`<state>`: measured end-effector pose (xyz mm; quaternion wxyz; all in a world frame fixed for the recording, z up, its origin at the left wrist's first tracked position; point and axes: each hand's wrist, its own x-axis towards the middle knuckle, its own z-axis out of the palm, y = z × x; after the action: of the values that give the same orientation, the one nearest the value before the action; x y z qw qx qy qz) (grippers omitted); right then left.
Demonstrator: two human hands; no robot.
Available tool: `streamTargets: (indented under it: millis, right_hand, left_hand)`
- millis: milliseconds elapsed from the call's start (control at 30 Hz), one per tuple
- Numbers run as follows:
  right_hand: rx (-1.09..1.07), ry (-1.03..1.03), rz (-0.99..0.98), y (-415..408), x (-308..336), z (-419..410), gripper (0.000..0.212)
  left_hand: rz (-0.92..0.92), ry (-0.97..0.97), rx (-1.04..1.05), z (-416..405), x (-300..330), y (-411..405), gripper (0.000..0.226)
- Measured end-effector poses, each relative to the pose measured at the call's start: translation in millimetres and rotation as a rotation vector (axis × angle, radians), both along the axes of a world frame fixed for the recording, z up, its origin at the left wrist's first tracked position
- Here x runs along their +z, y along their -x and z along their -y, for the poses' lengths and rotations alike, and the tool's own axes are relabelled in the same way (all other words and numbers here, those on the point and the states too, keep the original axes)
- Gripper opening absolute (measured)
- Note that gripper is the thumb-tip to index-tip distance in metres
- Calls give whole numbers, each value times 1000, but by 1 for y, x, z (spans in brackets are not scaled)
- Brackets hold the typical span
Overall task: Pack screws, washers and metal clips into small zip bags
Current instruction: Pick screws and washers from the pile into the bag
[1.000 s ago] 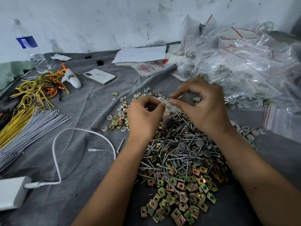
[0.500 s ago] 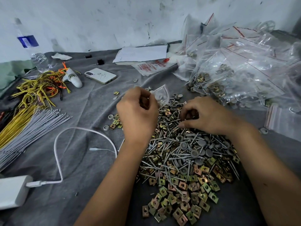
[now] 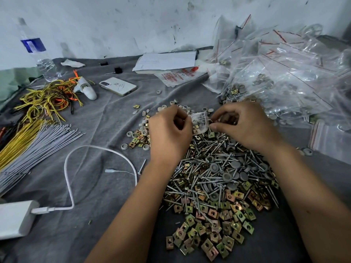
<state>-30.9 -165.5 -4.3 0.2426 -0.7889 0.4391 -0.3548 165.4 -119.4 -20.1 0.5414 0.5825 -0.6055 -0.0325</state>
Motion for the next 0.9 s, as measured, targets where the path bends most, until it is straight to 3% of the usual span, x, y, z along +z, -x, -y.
streamTargets:
  millis: [133,233,367,667,900]
  right_hand:
    - [172,-132,-385,4,1,-1,51]
    - [222,-175,-460,3,2,1,43]
    - [261,-125,-358,0,1,-1,19]
    - [164,6,216,-2,2,-2,17]
    - [112,117,190,-9,-3,-2,7]
  left_hand:
    - [-19,4,2,-1,1,-1,16]
    - [-17,-6,1,-1,1,-1,16]
    - [-16,-8,-4,-1,2,0,15]
    - [-46,-34,-12,-2,2,0,15]
    - [-100,-64,-32,-3,2,5,17]
